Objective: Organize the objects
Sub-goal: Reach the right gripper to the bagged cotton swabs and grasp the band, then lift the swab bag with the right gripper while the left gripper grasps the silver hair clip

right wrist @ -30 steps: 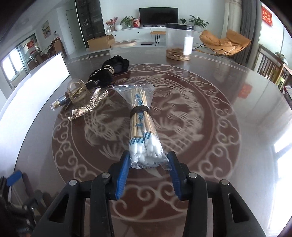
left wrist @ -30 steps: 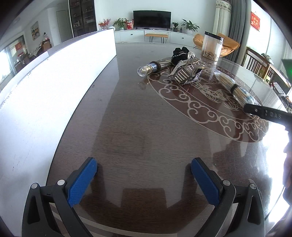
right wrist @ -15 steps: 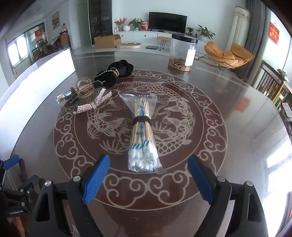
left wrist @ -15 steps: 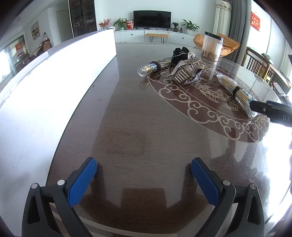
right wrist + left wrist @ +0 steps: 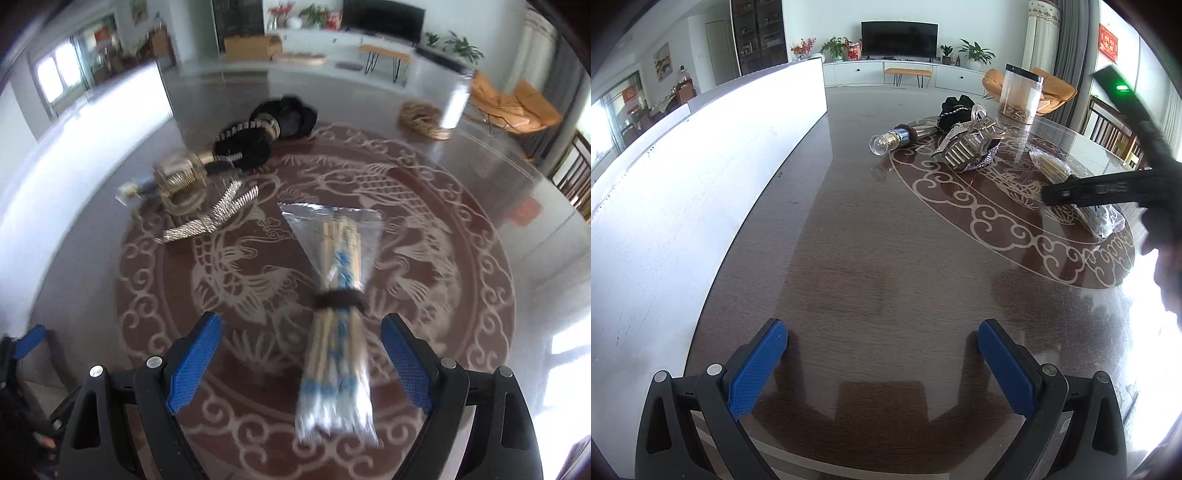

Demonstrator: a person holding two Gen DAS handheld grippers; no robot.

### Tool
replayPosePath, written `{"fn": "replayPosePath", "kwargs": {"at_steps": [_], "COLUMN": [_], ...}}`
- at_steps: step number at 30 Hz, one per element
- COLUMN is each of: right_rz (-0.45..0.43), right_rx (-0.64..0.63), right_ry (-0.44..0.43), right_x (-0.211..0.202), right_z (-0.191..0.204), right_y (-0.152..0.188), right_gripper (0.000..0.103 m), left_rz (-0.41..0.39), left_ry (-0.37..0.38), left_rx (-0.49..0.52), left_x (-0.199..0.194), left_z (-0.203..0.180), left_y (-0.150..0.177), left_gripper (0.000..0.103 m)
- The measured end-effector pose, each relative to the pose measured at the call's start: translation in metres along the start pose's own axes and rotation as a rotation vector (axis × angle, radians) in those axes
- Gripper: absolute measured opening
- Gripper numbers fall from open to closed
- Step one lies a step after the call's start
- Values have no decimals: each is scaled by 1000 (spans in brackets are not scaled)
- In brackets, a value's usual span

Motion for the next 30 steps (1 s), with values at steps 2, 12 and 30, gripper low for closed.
{"fn": "replayPosePath", "kwargs": {"at_steps": [2, 12, 30], "right_rz": [24, -84, -187], "right_rx": [8, 165, 150], "right_ry": [40, 22, 37], "right_x": [10, -13, -38], "right_z": [1, -42, -47], "right_y": [-6, 34, 119], "right_gripper": [88, 32, 83], "left_rz": [0, 0, 4], "left_ry": [0, 0, -5], "left_rx": [0, 0, -3], "left_x": [0, 0, 0], "left_z": [0, 0, 1], "left_y": [0, 0, 0], "left_gripper": [103, 103, 103]}}
Point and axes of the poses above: each gripper's, at about its wrist camera, not at the fingertips, and x roughly the way its jaws point, z to its left, y to its underside, the point moved 2 cm from there along x, roughly the way its jaws point, and after that the axes turned 6 degrees about z, right-handed, at the moved point
